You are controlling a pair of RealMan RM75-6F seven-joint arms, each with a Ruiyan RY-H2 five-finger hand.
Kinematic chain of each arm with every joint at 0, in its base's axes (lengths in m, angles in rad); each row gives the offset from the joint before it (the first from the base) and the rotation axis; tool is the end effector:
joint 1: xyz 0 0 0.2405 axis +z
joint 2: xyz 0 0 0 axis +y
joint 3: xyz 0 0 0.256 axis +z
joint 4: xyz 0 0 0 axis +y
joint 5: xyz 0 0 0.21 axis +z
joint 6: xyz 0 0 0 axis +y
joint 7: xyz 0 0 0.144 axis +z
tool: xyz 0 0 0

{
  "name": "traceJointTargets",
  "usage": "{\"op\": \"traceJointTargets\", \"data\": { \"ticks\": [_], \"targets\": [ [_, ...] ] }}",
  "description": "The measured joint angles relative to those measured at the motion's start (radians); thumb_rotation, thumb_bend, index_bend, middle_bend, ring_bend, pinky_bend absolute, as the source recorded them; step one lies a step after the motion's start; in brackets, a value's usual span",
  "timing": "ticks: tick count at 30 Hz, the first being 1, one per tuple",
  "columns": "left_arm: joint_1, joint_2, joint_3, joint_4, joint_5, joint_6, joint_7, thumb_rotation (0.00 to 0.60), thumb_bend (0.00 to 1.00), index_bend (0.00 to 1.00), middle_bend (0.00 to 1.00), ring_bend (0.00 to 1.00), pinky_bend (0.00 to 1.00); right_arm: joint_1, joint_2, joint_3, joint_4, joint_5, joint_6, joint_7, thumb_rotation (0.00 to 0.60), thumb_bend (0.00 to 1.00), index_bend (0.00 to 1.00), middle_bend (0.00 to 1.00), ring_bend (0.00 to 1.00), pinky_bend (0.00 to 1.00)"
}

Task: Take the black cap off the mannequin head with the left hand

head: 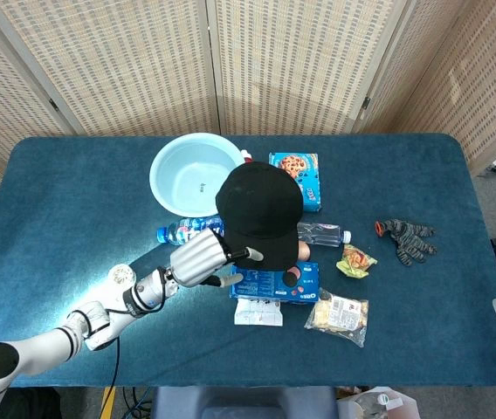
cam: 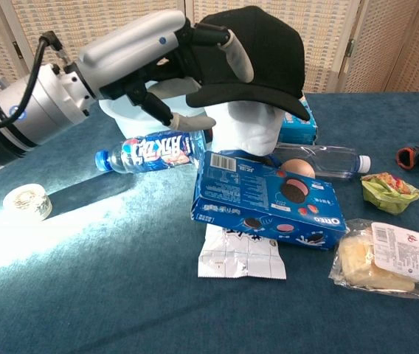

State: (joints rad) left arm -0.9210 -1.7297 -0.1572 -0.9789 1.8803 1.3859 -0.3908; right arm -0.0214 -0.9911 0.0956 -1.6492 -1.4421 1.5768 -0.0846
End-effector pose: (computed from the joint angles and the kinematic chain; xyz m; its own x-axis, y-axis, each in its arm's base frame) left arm -0.0581 0.3535 -0.0092 0.1597 0.0034 0.9872 0.4484 -0.8911 -0.0695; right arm -0.3263 -0.1552 0.2184 0.5526 0.0788 0.8297 -0.8297 0.1462 0.5387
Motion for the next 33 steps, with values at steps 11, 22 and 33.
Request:
{"op": "traceJointTargets", "data": {
  "ticks": [11, 22, 33],
  "targets": [
    [-0.061, -0.09, -0.021, 0.092, -0.077, -0.009, -0.001, 0.6, 0.2, 0.42, 1.0, 1.0, 1.0, 0.0, -0.001, 0.004, 0.014, 0.012, -0.008, 0.015, 0.6, 0.26, 0.22, 0.31, 0.25, 0.31],
    [-0.093, -0.118, -0.008, 0.121, -0.112, -0.013, 0.011, 0.6, 0.2, 0.52, 1.0, 1.0, 1.0, -0.003, -0.004, 0.005, 0.026, 0.014, -0.006, 0.029, 0.6, 0.26, 0.22, 0.31, 0.25, 0.31],
    [-0.091, -0.119, -0.01, 0.114, -0.142, 0.018, 0.024, 0.6, 0.24, 0.61, 1.0, 1.0, 1.0, -0.008, -0.003, 0.004, 0.026, 0.013, 0.0, 0.035, 0.6, 0.26, 0.22, 0.31, 0.25, 0.31]
  ]
}}
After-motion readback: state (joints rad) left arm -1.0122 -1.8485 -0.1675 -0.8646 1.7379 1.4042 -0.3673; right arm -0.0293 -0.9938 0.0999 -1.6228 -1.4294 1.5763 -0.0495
